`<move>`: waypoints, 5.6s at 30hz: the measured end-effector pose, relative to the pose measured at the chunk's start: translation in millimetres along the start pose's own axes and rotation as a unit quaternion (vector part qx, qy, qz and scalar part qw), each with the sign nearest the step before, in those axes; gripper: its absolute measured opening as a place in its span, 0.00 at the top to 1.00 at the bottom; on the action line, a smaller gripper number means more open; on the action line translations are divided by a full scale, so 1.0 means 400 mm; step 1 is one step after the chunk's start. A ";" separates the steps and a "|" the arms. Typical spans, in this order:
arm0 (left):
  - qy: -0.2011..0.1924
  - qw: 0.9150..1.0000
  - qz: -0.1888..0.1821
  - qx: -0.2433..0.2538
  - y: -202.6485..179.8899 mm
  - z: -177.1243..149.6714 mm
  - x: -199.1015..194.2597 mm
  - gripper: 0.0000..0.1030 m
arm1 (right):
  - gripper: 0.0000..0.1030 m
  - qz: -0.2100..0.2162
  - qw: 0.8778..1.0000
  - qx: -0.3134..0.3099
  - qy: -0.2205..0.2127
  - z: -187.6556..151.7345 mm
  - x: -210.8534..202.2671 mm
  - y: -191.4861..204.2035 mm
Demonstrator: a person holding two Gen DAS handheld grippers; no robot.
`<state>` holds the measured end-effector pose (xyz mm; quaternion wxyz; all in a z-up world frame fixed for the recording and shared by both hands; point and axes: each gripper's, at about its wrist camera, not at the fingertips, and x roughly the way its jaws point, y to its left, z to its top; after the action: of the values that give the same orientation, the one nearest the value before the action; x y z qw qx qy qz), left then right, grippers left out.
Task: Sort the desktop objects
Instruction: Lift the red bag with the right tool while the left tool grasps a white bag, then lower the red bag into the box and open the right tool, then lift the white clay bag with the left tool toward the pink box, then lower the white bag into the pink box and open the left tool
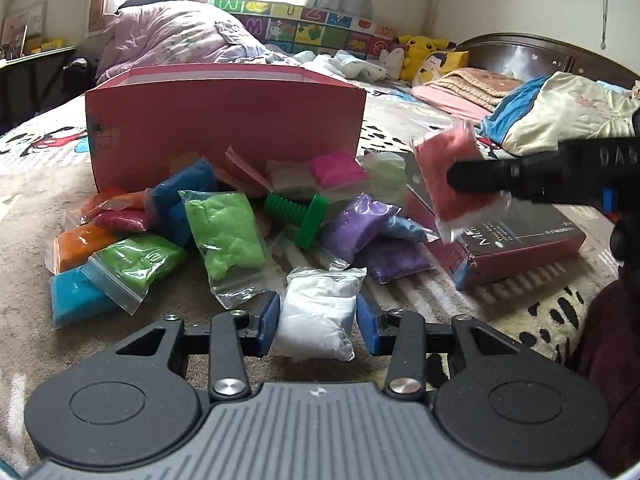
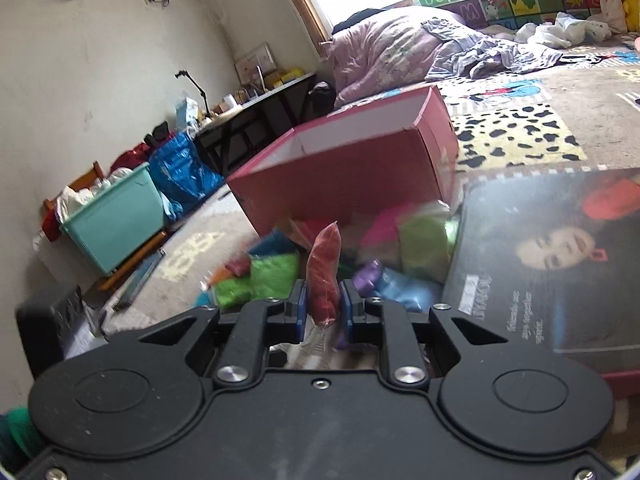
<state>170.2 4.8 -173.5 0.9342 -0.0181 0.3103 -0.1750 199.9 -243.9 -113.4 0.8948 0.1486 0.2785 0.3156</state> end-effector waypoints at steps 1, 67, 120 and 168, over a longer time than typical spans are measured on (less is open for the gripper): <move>-0.001 1.000 -0.001 -0.002 0.003 0.001 0.000 0.61 | 0.84 0.004 1.000 0.003 0.000 0.011 0.000 0.002; -0.021 0.998 -0.023 -0.053 0.070 0.056 0.014 0.61 | 0.45 -0.242 0.920 -0.182 0.250 0.443 0.599 -0.010; -0.046 0.995 0.081 -0.029 0.059 0.038 -0.057 0.61 | 0.26 -0.103 0.982 -0.160 -0.005 -0.151 0.071 0.105; 0.115 0.984 0.131 -0.016 0.206 0.585 0.391 0.61 | 0.06 -0.023 0.978 -0.194 0.077 -0.194 0.220 0.161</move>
<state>449.9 11.6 -86.2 0.9066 0.0281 0.4185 -0.0466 179.8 -131.2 -182.9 0.8897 -0.0585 0.2833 0.3532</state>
